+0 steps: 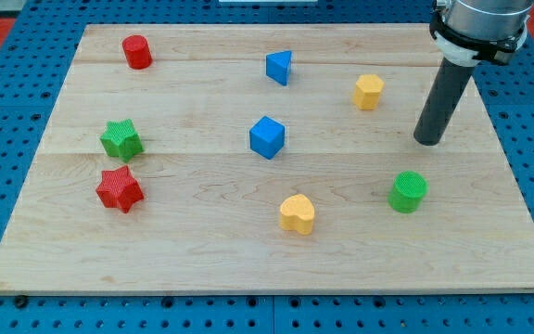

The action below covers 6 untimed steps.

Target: Push the blue cube into blue triangle

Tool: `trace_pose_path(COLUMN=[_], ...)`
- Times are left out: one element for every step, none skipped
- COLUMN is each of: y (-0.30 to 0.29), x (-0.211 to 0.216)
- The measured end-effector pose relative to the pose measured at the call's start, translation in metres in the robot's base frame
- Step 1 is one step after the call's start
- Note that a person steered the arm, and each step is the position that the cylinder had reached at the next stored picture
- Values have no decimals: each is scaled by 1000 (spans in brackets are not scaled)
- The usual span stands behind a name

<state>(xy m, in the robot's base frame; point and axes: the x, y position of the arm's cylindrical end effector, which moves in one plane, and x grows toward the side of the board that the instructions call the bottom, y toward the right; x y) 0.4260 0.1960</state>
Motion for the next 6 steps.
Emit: trace_pose_path(y=[-28, -55, -87, -142, -175, -213], x=[22, 22, 25, 51, 50, 17])
